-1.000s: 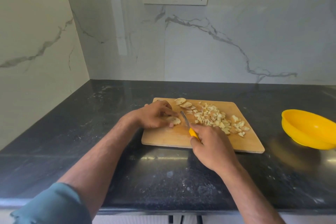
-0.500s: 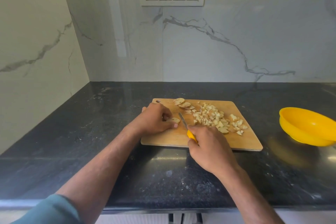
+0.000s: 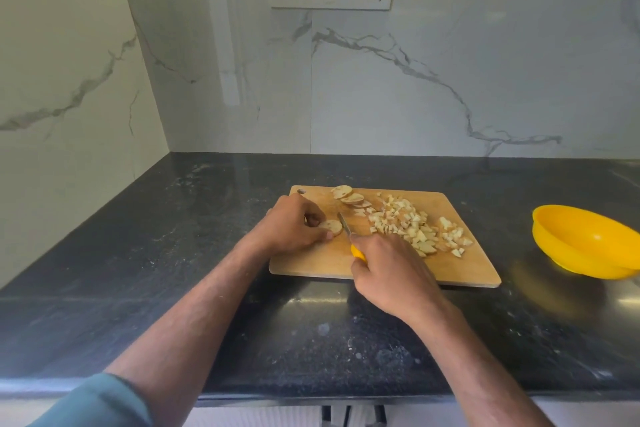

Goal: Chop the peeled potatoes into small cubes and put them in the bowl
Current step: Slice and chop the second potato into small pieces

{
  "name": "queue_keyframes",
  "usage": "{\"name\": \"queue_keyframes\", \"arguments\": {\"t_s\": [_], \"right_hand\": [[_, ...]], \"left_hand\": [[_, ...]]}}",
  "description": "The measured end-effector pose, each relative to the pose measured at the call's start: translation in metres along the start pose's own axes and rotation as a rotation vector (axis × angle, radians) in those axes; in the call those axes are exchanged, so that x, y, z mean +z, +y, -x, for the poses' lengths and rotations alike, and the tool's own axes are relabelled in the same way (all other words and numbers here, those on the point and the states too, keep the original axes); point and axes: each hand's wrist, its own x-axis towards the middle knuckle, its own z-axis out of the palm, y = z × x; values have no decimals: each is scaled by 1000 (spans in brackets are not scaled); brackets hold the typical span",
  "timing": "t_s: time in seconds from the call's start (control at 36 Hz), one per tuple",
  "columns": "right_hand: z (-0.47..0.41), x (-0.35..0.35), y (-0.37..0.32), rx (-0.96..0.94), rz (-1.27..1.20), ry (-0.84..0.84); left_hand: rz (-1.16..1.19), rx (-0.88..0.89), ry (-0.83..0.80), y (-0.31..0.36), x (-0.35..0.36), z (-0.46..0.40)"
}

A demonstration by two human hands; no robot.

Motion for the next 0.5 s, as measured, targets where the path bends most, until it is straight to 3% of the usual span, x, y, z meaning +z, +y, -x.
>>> {"name": "queue_keyframes", "arguments": {"t_s": [0.5], "right_hand": [[-20, 3, -8, 17, 6, 50]], "left_hand": [[-20, -71, 78, 10, 7, 2]]}}
